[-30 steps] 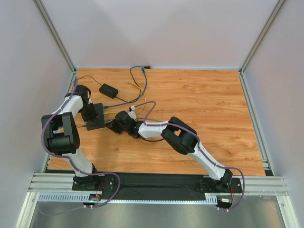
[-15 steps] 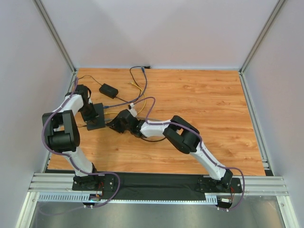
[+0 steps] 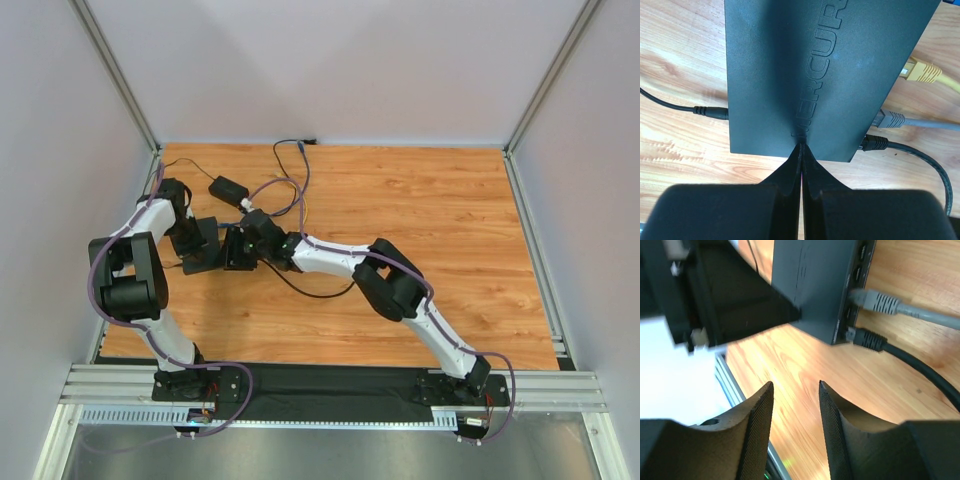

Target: Pull the plug from the switch port

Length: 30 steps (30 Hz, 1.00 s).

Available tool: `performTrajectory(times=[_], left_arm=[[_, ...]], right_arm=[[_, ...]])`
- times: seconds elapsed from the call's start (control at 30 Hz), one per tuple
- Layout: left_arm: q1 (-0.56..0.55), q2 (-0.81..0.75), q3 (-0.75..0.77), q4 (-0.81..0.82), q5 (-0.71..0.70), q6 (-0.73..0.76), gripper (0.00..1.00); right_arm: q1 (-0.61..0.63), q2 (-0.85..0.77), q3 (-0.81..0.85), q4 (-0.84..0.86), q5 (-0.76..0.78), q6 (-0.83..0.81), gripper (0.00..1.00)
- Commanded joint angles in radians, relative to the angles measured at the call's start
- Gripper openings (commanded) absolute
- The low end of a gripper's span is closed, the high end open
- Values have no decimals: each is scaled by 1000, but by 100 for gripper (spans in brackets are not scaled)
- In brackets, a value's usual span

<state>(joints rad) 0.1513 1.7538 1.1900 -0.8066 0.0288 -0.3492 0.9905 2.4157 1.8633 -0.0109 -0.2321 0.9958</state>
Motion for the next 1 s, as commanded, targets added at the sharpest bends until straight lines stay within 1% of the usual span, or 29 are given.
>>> performTrajectory(times=[0.0, 0.03, 0.1, 0.2, 0.23, 0.3, 0.33, 0.37, 0.4, 0.43, 0.47, 0.6, 0.73, 0.97], left_arm=[[-2, -43, -4, 6, 13, 23, 0], [-2, -45, -6, 6, 14, 23, 0], [-2, -60, -6, 9, 10, 24, 0], [-1, -92, -18, 32, 5, 24, 0], [-1, -96, -21, 40, 11, 24, 0], [-1, -89, -20, 38, 31, 23, 0], [-2, -83, -20, 41, 43, 21, 0], [-2, -80, -21, 43, 52, 21, 0], [-1, -77, -21, 44, 60, 21, 0], [-1, -74, -20, 41, 62, 19, 0], [-1, -74, -18, 41, 63, 19, 0], [-1, -79, -26, 47, 77, 16, 0], [-1, -74, -27, 43, 86, 15, 0], [-1, -73, -32, 46, 100, 15, 0]], right_arm=[[-26, -105, 22, -102, -116, -253, 44], [-51, -112, 37, -157, -119, -276, 48], [-90, -95, 83, -205, -171, -316, 49], [-168, 18, 294, -358, -303, -443, 52], [-174, 93, 456, -480, -318, -523, 51], [-184, 153, 577, -587, -349, -612, 50], [-185, 166, 586, -598, -364, -656, 50], [-184, 160, 559, -571, -381, -664, 49], [-184, 148, 513, -531, -416, -665, 48], [-184, 125, 449, -453, -429, -665, 47], [-184, 120, 435, -433, -437, -663, 46], [-170, 152, 456, -402, -490, -658, 45], [-128, 212, 508, -411, -480, -652, 44], [-102, 256, 527, -373, -451, -625, 44]])
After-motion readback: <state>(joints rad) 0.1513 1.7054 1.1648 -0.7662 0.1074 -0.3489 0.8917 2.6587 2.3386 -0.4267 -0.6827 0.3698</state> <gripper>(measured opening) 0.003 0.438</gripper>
